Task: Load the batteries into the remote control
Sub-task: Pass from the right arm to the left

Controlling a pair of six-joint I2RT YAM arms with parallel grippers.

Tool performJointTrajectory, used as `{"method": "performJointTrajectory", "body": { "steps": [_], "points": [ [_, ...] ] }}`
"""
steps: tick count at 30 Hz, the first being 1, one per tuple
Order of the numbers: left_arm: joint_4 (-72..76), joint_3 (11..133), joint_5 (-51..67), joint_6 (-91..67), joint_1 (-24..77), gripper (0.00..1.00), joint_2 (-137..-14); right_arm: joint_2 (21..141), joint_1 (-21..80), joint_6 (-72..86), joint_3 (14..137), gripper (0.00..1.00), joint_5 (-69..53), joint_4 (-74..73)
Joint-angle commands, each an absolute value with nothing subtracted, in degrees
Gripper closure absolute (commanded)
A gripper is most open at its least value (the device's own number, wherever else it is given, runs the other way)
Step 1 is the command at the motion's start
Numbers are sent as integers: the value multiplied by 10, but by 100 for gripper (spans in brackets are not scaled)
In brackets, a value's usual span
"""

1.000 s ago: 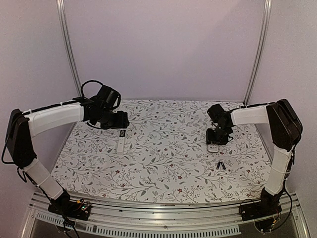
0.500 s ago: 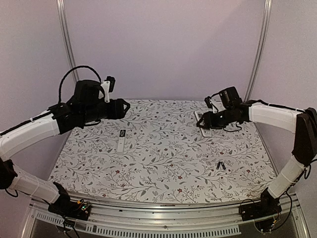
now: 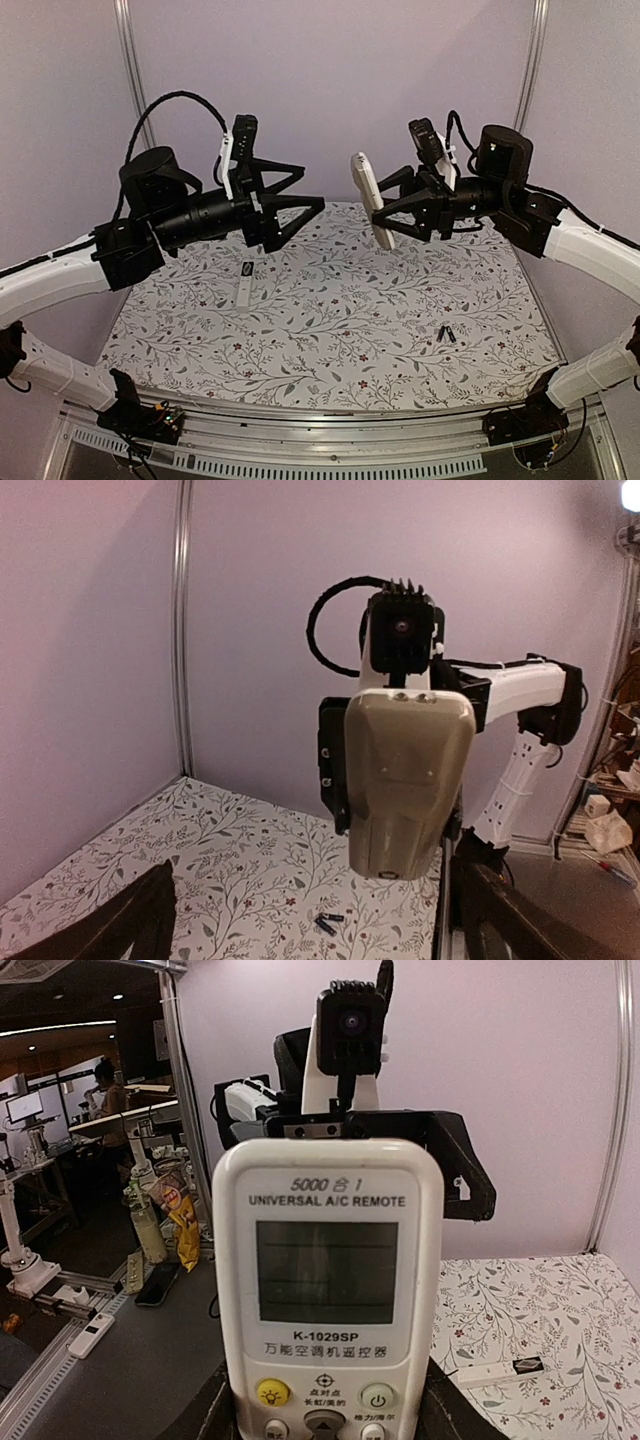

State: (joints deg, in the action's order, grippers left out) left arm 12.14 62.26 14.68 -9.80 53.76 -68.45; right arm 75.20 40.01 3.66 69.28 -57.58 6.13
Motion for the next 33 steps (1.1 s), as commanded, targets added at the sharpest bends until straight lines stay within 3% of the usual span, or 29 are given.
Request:
{"method": "performJointTrajectory", "body": {
  "steps": [1, 13, 24, 26, 28, 29, 33],
  "points": [
    [150, 661, 217, -66, 569, 0, -719, 766, 421, 9, 717, 79, -603, 84],
    [178, 700, 195, -69, 601, 4, -780, 785, 448, 6, 726, 80, -579, 82],
    [199, 705, 183, -131, 602, 55, -800, 787, 452, -26, 729, 80, -567, 55],
    [198, 707, 183, -140, 603, 68, -806, 786, 452, -27, 729, 81, -562, 53],
    [198, 708, 177, -154, 602, 87, -808, 785, 452, -27, 729, 79, -557, 52],
    [199, 708, 171, -162, 602, 100, -809, 784, 452, -26, 729, 76, -549, 51],
    [192, 701, 83, -202, 603, 100, -803, 774, 452, -16, 729, 46, -433, 35]
  ]
}}
